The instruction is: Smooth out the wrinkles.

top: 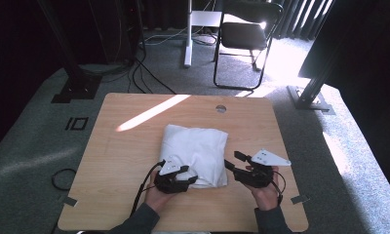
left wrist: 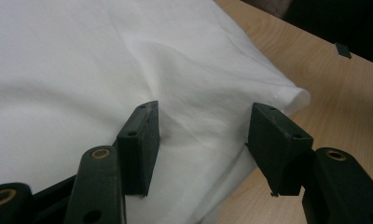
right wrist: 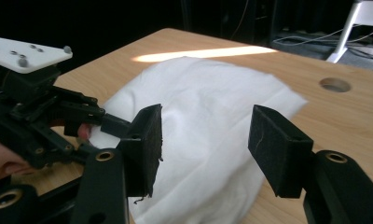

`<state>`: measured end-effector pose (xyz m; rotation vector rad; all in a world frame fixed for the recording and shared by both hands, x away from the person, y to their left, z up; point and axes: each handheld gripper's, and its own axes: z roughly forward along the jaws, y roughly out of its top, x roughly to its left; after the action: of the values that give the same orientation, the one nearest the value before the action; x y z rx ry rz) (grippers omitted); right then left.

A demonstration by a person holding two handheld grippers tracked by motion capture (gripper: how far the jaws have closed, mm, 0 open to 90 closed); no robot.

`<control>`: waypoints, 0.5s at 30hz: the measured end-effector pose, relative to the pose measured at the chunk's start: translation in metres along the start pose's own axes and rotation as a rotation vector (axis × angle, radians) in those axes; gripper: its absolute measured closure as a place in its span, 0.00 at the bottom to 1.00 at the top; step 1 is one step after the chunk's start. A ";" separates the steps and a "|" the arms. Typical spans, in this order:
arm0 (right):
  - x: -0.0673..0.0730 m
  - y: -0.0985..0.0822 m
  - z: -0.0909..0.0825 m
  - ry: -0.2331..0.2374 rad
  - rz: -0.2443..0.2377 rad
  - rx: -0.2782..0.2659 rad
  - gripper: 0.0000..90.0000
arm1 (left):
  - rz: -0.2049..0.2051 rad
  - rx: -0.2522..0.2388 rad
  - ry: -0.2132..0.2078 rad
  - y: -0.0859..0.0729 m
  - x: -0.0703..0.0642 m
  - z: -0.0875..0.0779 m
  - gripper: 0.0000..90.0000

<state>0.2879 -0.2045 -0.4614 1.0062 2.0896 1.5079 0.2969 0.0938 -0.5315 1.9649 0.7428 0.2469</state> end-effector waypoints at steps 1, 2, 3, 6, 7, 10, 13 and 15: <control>0.005 -0.010 0.024 0.008 -0.008 0.070 0.50 | 0.003 -0.003 -0.005 -0.002 -0.001 -0.001 0.50; 0.007 -0.017 0.038 0.009 -0.011 0.111 0.51 | 0.000 -0.007 -0.014 -0.004 -0.002 -0.001 0.50; 0.009 -0.024 0.052 0.003 -0.013 0.154 0.52 | 0.000 -0.008 -0.015 -0.005 -0.003 -0.002 0.50; 0.010 -0.044 0.087 -0.059 -0.029 0.296 0.53 | 0.008 0.009 -0.021 -0.010 -0.004 0.000 0.50; 0.010 -0.044 0.087 -0.059 -0.029 0.296 0.53 | 0.008 0.009 -0.021 -0.010 -0.004 0.000 0.50; 0.000 -0.052 0.103 -0.087 0.017 0.341 0.55 | 0.041 0.035 0.008 -0.011 0.001 0.009 0.53; -0.002 -0.050 0.107 -0.111 0.000 0.343 0.54 | 0.028 0.038 -0.003 -0.008 0.010 0.015 0.55; -0.007 -0.048 0.112 -0.126 0.011 0.336 0.54 | 0.017 0.038 0.004 -0.003 0.017 0.020 0.55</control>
<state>0.3509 -0.1437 -0.5473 1.1965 2.2928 1.0861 0.3183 0.0907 -0.5463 2.0077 0.7386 0.2492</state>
